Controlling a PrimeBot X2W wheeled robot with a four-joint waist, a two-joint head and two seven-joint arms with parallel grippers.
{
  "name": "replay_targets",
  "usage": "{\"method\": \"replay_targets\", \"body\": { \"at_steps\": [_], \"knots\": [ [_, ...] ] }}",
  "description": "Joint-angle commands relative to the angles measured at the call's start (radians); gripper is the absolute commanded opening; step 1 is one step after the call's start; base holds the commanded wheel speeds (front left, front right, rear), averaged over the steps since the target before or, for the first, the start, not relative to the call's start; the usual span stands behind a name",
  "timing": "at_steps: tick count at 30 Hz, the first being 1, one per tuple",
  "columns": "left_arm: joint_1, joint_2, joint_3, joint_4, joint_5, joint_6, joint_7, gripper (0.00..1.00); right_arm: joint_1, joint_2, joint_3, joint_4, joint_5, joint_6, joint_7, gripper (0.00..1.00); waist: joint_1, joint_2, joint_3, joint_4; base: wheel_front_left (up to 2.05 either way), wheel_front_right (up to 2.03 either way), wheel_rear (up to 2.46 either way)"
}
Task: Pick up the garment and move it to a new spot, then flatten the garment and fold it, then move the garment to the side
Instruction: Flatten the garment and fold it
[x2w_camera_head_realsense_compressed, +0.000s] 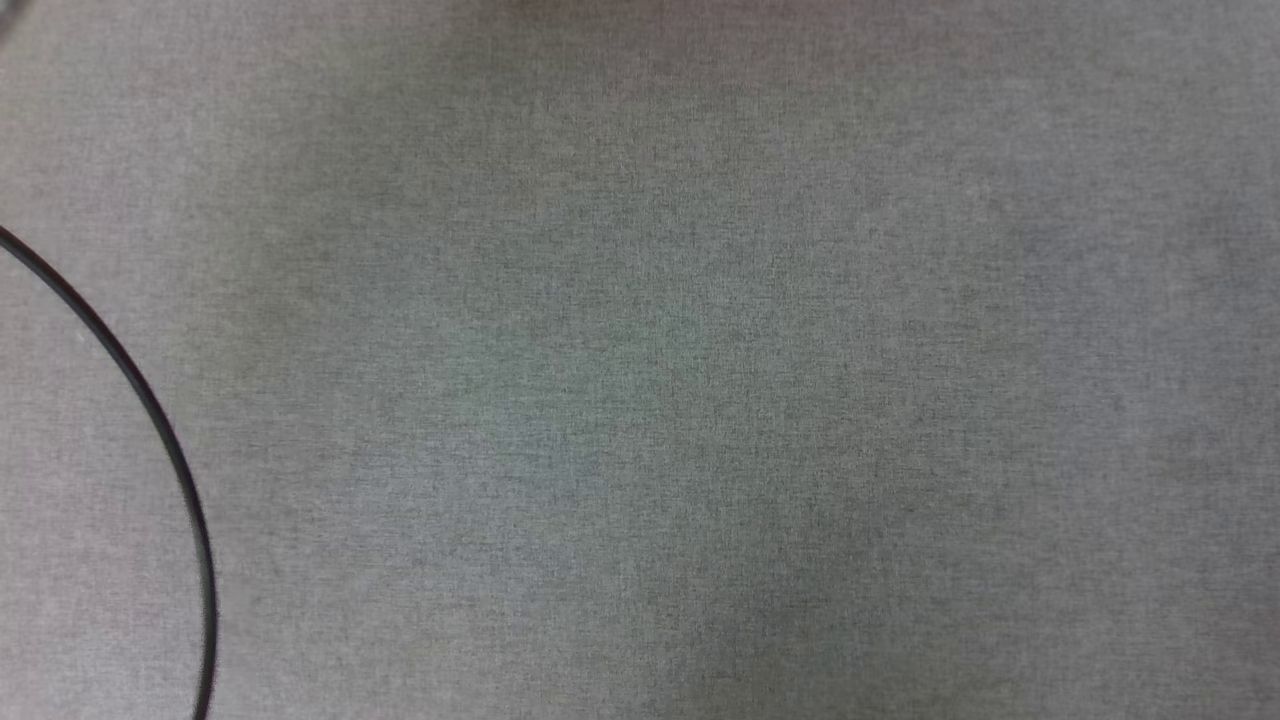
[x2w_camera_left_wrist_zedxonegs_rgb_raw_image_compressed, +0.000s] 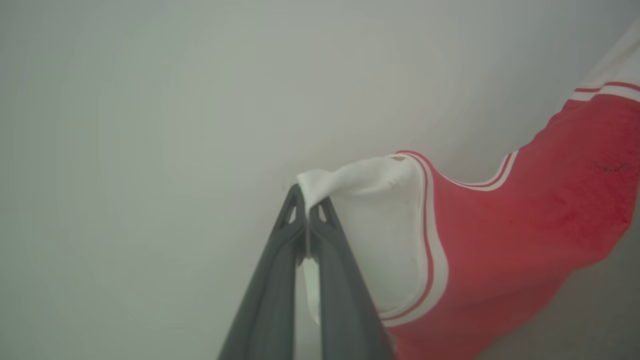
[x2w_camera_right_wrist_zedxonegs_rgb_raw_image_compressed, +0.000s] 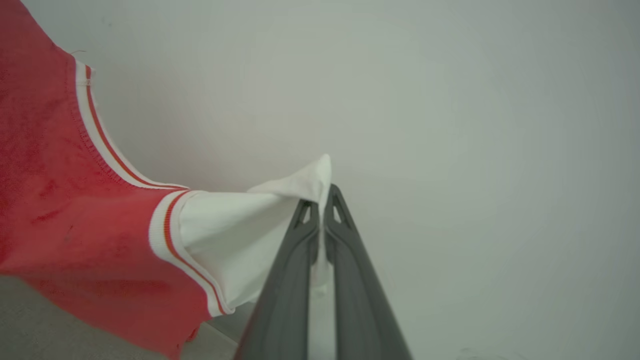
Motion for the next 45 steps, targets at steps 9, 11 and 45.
{"method": "replay_targets", "body": {
  "at_steps": [9,11,45],
  "knots": [
    [0.303,0.029,-0.064,-0.028,-0.072,-0.002,-0.086,0.00,0.253,0.021,0.142,-0.009,0.136,-0.001,-0.086,0.00,-0.0002,0.0000,-0.072,-0.008,0.00,0.00,0.00],
    [0.454,0.046,-0.077,-0.063,-0.107,0.014,-0.119,0.00,0.376,0.008,0.191,-0.031,0.202,-0.001,-0.117,0.00,-0.0002,0.0000,-0.108,-0.012,0.00,0.00,0.00],
    [1.684,0.352,0.055,-0.673,-0.431,0.467,-0.229,0.00,1.238,-0.197,0.341,-0.241,0.428,-0.001,-0.232,0.00,-0.0002,0.0000,-0.453,-0.113,0.00,0.00,0.00]
  ]
}}
